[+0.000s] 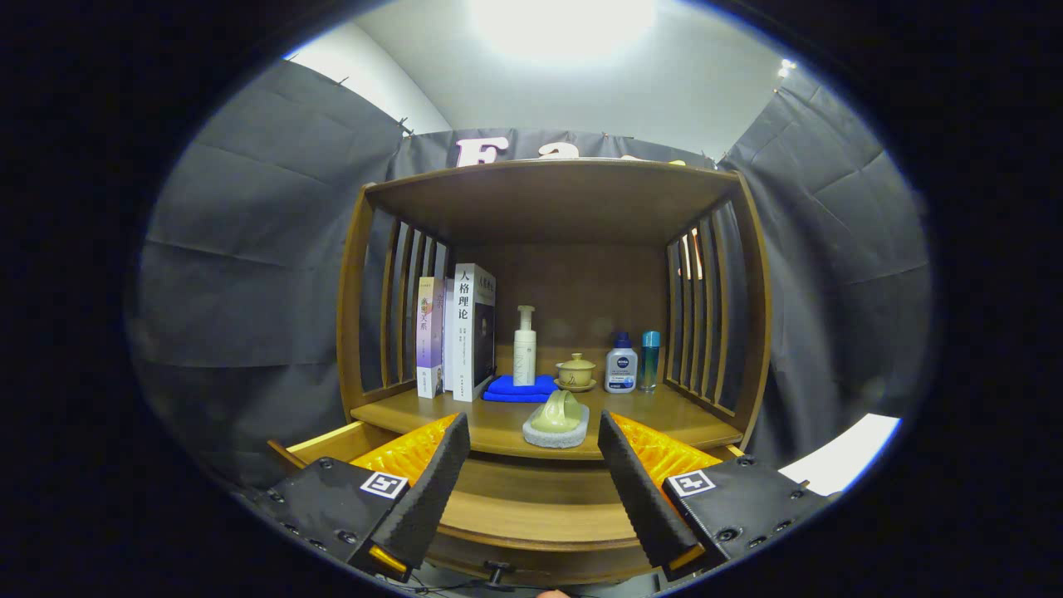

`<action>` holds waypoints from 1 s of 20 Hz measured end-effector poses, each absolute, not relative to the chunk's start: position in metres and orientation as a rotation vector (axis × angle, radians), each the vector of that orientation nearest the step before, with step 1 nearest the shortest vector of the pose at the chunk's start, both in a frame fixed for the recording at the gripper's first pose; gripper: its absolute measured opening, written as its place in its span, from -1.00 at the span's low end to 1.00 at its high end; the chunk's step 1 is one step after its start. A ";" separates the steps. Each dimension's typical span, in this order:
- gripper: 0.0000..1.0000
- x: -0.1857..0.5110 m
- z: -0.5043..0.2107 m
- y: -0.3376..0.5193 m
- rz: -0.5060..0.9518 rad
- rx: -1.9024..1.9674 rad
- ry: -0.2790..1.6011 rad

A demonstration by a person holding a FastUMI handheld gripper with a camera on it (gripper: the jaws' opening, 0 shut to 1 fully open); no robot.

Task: Pull open the drawer, take out the items inside it, and place them on the countertop above the cabinet.

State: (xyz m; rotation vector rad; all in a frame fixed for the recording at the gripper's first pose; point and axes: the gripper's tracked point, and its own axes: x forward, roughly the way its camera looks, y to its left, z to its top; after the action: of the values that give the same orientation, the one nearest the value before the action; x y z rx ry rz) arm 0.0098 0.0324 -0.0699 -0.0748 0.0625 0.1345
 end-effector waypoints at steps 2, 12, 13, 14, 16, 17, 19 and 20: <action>0.96 -0.001 -0.077 0.037 0.141 -0.068 0.057; 0.98 -0.046 -0.139 0.050 0.165 -0.119 0.118; 0.98 -0.050 -0.143 0.051 0.162 -0.120 0.121; 0.99 -0.052 -0.150 0.052 0.163 -0.120 0.128; 1.00 -0.056 -0.167 0.055 0.168 -0.121 0.162; 1.00 -0.056 -0.176 0.054 0.167 -0.118 0.184; 1.00 -0.055 -0.190 0.052 0.154 -0.107 0.220; 1.00 -0.053 -0.199 0.051 0.148 -0.101 0.245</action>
State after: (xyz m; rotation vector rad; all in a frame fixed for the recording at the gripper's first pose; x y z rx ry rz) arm -0.0533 0.0506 -0.1988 -0.1008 0.2446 0.1480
